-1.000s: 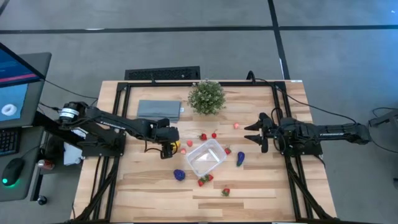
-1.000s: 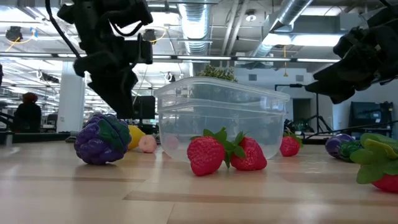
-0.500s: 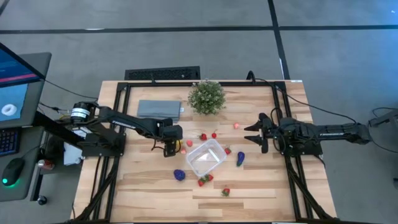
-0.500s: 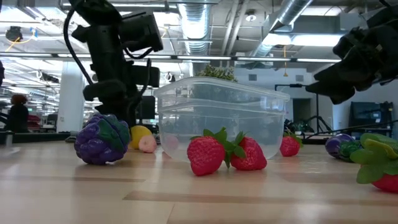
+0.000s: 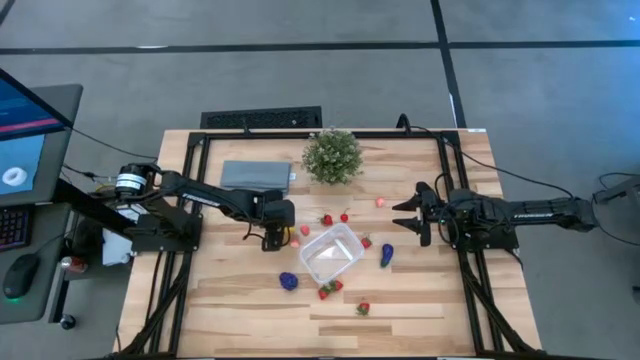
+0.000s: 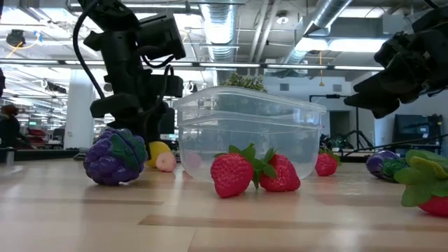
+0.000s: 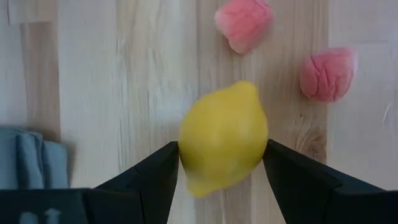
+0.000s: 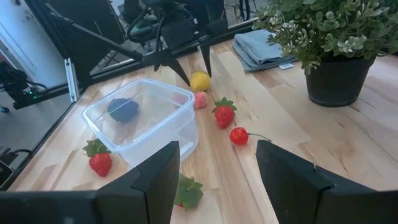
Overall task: Pick and placing Produce into tupperware
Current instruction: Put the lemon into the transparent bin
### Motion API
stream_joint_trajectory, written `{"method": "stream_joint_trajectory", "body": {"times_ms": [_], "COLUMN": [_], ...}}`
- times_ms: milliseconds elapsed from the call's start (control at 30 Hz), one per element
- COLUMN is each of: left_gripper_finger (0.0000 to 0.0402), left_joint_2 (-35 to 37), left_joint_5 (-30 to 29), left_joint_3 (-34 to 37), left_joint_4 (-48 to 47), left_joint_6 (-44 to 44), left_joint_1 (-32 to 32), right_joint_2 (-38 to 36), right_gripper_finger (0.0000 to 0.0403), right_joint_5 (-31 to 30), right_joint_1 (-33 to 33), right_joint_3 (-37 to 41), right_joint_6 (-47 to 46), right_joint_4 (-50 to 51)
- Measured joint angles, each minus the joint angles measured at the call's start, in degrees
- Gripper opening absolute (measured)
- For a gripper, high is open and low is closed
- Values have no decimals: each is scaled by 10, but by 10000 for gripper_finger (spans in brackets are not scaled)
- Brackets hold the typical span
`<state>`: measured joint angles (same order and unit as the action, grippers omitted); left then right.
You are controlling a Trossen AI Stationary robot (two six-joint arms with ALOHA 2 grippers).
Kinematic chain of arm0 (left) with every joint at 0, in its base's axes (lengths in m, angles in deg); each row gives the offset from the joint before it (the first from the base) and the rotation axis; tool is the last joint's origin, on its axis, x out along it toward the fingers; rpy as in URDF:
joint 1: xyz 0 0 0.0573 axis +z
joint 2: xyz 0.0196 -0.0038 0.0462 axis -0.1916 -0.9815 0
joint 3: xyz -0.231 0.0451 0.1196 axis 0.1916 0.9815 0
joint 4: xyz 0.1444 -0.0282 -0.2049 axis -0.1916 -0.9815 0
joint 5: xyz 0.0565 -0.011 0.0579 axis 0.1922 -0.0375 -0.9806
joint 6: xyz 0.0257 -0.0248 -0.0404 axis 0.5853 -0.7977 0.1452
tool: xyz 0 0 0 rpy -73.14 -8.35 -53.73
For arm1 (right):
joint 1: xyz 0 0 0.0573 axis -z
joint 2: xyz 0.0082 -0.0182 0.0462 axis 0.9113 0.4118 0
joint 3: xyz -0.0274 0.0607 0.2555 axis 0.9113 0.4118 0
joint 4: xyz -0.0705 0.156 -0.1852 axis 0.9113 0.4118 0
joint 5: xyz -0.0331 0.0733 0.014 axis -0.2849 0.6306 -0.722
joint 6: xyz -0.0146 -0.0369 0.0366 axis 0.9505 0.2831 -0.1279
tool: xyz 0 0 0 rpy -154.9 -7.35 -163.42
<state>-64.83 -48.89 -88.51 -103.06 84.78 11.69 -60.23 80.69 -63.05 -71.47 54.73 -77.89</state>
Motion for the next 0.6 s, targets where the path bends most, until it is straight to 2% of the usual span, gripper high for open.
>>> {"method": "stream_joint_trajectory", "body": {"times_ms": [267, 600], "left_gripper_finger": [224, 224], "left_joint_2": [0, 0], "left_joint_5": [0, 3], "left_joint_3": [0, 0], "left_joint_4": [8, 24], "left_joint_6": [60, 53], "left_joint_1": [0, 4], "right_joint_2": [0, 0], "right_gripper_finger": [238, 238], "right_joint_5": [0, 0], "right_joint_1": [0, 0], "right_joint_3": [0, 0], "right_joint_6": [-14, -14], "right_joint_4": [0, 0]}}
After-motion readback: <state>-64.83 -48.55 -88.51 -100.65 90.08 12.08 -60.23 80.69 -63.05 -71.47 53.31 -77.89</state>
